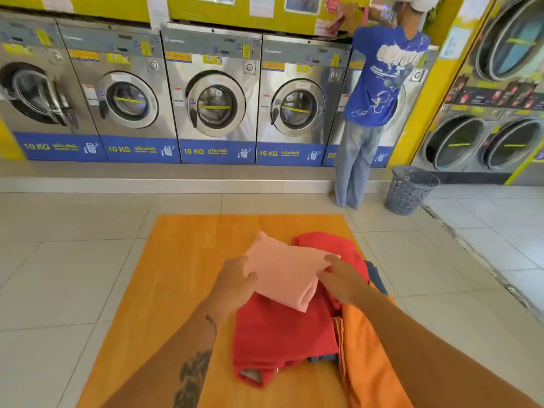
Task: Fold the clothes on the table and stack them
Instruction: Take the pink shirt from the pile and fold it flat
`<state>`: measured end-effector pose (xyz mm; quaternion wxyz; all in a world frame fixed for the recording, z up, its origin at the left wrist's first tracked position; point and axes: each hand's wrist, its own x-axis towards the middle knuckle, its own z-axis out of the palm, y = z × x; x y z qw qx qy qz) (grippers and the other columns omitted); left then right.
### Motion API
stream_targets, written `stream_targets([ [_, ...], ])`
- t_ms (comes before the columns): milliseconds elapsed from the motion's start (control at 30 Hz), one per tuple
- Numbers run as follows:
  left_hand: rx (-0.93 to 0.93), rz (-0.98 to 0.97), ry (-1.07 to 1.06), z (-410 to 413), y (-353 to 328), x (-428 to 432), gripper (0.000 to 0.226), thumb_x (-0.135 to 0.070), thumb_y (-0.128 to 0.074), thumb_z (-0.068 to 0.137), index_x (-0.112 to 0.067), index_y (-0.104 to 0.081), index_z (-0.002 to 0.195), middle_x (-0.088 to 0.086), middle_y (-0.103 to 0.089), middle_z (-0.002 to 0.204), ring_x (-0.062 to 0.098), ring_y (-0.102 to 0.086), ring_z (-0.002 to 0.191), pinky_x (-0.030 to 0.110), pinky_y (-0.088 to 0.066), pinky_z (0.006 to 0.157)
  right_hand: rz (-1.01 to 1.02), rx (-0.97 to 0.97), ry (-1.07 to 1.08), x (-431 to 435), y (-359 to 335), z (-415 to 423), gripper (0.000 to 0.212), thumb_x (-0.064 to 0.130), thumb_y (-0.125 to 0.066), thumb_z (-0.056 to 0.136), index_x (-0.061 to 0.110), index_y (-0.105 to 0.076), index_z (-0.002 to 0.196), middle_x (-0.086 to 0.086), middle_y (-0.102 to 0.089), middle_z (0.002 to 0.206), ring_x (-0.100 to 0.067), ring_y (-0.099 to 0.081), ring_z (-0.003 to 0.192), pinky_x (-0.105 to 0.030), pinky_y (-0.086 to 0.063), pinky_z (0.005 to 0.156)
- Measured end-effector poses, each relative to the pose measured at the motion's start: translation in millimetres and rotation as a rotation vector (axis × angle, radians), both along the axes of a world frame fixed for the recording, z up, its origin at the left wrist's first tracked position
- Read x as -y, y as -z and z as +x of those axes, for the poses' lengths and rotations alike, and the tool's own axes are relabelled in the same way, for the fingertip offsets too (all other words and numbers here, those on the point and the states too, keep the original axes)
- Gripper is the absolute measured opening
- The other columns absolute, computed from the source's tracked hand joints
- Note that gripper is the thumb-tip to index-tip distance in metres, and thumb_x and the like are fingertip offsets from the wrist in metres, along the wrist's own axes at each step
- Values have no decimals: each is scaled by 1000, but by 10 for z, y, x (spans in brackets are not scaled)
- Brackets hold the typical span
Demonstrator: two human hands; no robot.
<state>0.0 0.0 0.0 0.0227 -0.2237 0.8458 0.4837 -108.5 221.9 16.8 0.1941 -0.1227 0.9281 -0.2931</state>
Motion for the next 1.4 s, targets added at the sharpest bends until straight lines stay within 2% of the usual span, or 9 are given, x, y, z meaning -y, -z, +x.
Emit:
stream_targets([
  [100,62,-28,19,-296,273,280,58,-33,-43,96,-22,-31,151,3,-20,158,26,-36,139,36,-37,108,26,18,98,221,92,-7,57,22,-44,97,10,-29,151,-15,-48,143,-31,-53,123,-34,-43,96],
  [200,154,-15,51,-627,565,500,62,-44,-38,80,-27,-45,139,10,-32,152,35,-52,121,46,-53,92,82,19,170,384,181,14,56,24,-43,97,15,-27,150,-18,-43,141,-35,-50,123,-36,-43,98],
  [333,199,-14,76,-884,679,616,64,-44,-38,83,-35,-35,146,5,-33,146,35,-44,126,42,-47,94,85,9,286,619,267,64,53,25,-42,94,26,-27,145,-10,-33,125,-37,-53,105,-50,-49,94],
  [500,204,68,153,-1169,707,665,67,-40,-39,78,-43,-32,145,1,-46,144,32,-47,125,46,-44,100,74,-114,448,827,377,154,55,24,-47,92,28,-29,144,-9,-33,127,-27,-50,86,-38,-45,80],
  [700,220,358,178,-1233,711,756,72,-17,-61,86,-38,-34,149,-3,-24,160,27,-32,141,41,-33,109,-100,-62,512,865,357,66,62,10,-54,84,28,-43,143,-10,-48,128,-21,-50,95,-30,-41,75],
  [867,102,578,-1,-955,711,849,73,-7,-62,80,-48,-47,138,-6,-28,157,26,-42,129,48,-40,105,-143,-129,428,872,280,48,65,2,-55,81,29,-49,140,-4,-50,128,-17,-48,99,-32,-43,79],
  [1067,-40,633,-253,-499,476,1136,75,-2,-60,81,-57,-50,130,-10,-36,148,23,-49,121,46,-47,99,-250,-154,182,1206,172,-129,63,1,-58,82,30,-54,137,-1,-52,119,-15,-49,97,-14,-37,67],
  [1300,-105,319,-427,-100,236,1903,68,-4,-56,89,-44,-43,143,-4,-37,144,23,-47,117,39,-47,93,-313,-86,-144,2173,244,-344,61,-3,-51,83,25,-54,137,-6,-52,138,-15,-52,104,-11,-39,74],
  [1400,-179,249,-441,-152,230,2250,65,-3,-52,90,-41,-45,142,-2,-40,145,24,-47,120,38,-45,96,-322,-70,-137,2600,322,-435,59,0,-48,85,32,-54,135,-3,-48,140,-19,-50,115,-29,-45,88],
])
